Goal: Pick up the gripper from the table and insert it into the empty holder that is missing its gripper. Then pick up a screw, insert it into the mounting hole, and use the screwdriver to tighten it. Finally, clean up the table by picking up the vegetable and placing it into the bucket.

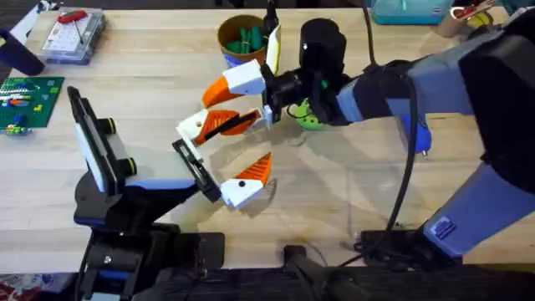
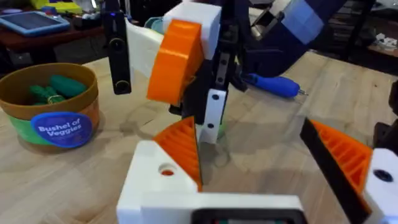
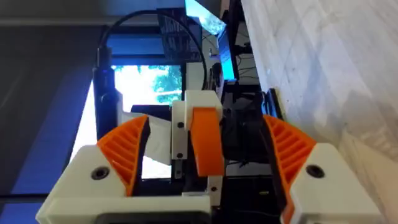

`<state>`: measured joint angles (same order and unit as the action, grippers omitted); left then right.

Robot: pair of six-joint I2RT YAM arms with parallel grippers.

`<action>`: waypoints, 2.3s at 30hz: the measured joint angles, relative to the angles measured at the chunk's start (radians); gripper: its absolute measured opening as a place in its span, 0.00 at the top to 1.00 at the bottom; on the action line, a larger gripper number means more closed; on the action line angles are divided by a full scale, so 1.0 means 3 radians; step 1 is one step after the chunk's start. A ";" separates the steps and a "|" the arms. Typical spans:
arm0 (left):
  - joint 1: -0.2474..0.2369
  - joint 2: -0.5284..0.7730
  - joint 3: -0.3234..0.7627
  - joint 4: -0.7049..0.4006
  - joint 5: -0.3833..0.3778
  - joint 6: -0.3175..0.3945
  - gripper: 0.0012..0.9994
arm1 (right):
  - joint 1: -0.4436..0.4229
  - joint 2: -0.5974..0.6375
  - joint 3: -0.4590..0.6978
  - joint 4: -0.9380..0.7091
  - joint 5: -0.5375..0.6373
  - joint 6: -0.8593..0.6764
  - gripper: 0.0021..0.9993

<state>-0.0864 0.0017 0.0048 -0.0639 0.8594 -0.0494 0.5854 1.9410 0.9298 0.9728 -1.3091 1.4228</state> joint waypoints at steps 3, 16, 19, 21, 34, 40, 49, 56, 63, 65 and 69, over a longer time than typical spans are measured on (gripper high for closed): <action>0.0000 0.0000 0.0000 -0.0001 0.0006 0.0000 0.01 | -0.0001 -0.0013 0.0000 -0.0003 0.0020 -0.0052 0.01; 0.0000 0.0000 0.0000 -0.0001 0.0007 0.0000 0.01 | -0.0160 -0.0139 -0.0002 -0.0031 -0.0298 -0.0210 0.01; 0.0000 0.0000 0.0000 -0.0001 0.0007 0.0000 0.01 | -0.0215 -0.0139 -0.0015 -0.0033 -0.0358 -0.0220 0.01; 0.0000 0.0000 0.0000 -0.0001 0.0008 0.0000 0.01 | -0.0235 -0.0139 -0.0042 -0.0036 -0.0378 -0.0223 0.01; 0.0000 0.0000 0.0000 -0.0001 0.0016 0.0000 0.01 | -0.0235 -0.0139 -0.0136 -0.0049 -0.0402 -0.0234 0.16; 0.0000 0.0000 0.0000 -0.0001 0.0017 0.0000 0.01 | -0.0226 -0.0139 -0.0136 -0.0047 -0.0388 -0.0233 0.31; 0.0000 0.0000 0.0000 -0.0001 0.0017 0.0000 0.01 | -0.0156 -0.0139 -0.0137 -0.0049 -0.0292 -0.0232 0.56; 0.0000 0.0000 0.0000 0.0004 0.0016 0.0014 0.01 | -0.0135 -0.0139 -0.0140 -0.0061 -0.0214 -0.0241 0.99; 0.0000 0.0000 0.0000 0.0003 0.0006 0.0023 0.01 | -0.0126 -0.0139 -0.0141 -0.0059 -0.0199 -0.0242 0.99; 0.0000 0.0000 0.0000 0.0003 0.0005 0.0023 0.01 | -0.0126 -0.0139 -0.0141 -0.0059 -0.0198 -0.0242 0.99; 0.0000 0.0000 0.0000 -0.0001 0.0004 0.0021 0.01 | -0.0124 -0.0139 -0.0168 -0.0044 -0.0156 -0.0243 0.99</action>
<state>-0.0864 0.0017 0.0048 -0.0642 0.8608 -0.0432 0.5483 1.8992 0.8795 0.9595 -1.3560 1.3499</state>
